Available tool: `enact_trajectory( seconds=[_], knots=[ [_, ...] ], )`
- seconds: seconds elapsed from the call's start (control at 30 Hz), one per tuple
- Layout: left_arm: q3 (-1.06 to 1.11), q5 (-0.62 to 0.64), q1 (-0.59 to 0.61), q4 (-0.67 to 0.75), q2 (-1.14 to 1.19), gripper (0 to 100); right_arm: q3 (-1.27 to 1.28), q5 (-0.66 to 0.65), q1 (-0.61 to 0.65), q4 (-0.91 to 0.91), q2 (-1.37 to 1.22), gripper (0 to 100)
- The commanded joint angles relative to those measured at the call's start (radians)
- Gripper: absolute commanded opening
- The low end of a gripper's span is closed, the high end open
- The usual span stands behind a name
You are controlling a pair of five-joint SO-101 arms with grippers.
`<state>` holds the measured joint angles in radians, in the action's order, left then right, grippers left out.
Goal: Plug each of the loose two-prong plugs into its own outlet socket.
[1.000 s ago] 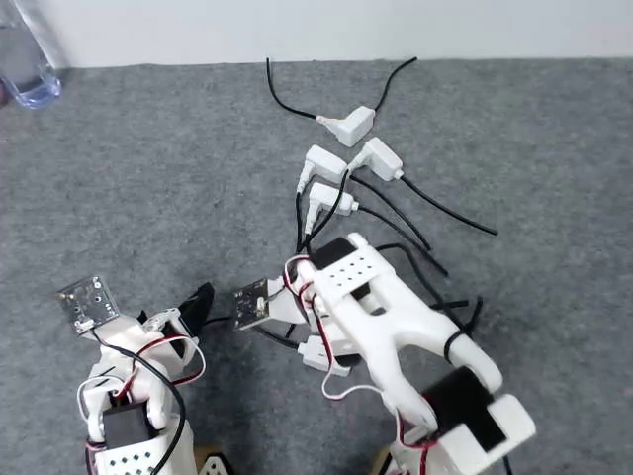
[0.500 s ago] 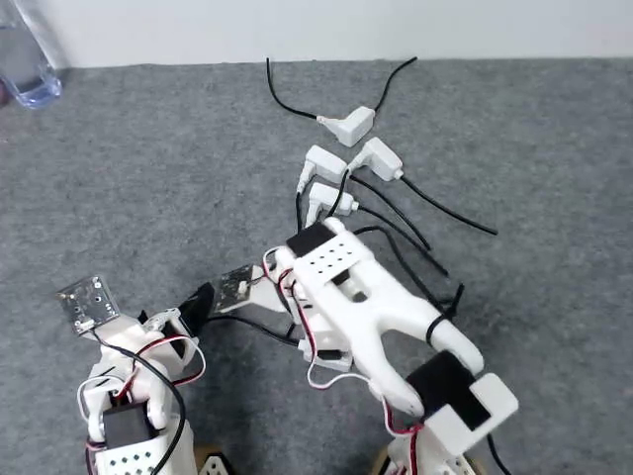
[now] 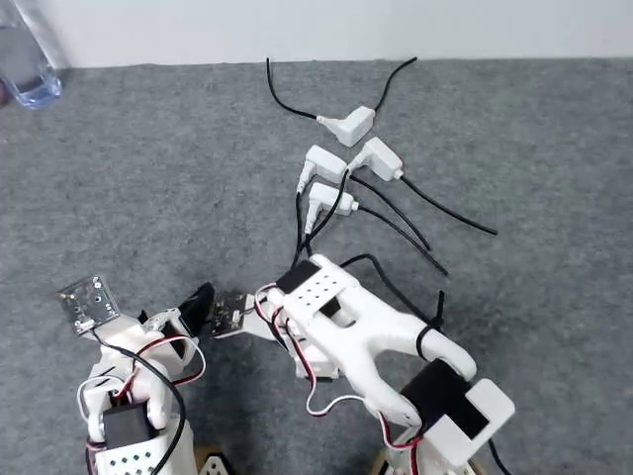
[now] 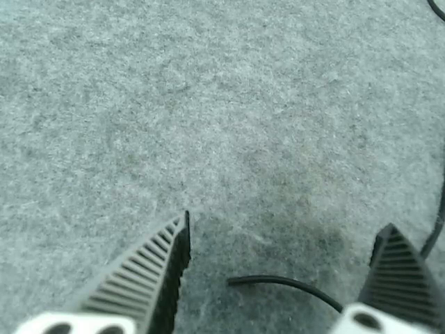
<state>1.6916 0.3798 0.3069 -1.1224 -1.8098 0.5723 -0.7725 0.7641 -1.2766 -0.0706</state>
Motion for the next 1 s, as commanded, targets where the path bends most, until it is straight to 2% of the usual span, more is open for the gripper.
enact_trajectory(
  seconds=[0.0,0.13,0.23,0.3,0.37,0.67,0.97],
  knots=[
    [-0.008,-0.006,0.005,0.025,-0.008,39,0.025,0.0,0.004,0.067,0.039,20.5],
    [-0.008,-0.006,0.005,0.025,-0.008,39,0.06,-0.002,0.002,0.105,0.039,18.2],
    [-0.008,-0.006,0.005,0.026,-0.008,39,0.068,-0.028,0.002,0.122,0.039,0.0],
    [-0.008,-0.006,0.005,0.026,-0.008,39,0.068,-0.038,-0.019,0.116,0.039,4.4],
    [-0.008,-0.006,0.005,0.028,-0.008,39,0.061,-0.04,-0.058,0.116,0.042,0.6],
    [-0.008,-0.002,0.005,0.028,-0.008,39,-0.12,-0.043,-0.266,0.016,0.051,0.8],
    [-0.008,-0.002,0.006,0.028,-0.008,39,-0.523,-0.043,-0.295,-0.24,0.05,0.8]
  ],
)
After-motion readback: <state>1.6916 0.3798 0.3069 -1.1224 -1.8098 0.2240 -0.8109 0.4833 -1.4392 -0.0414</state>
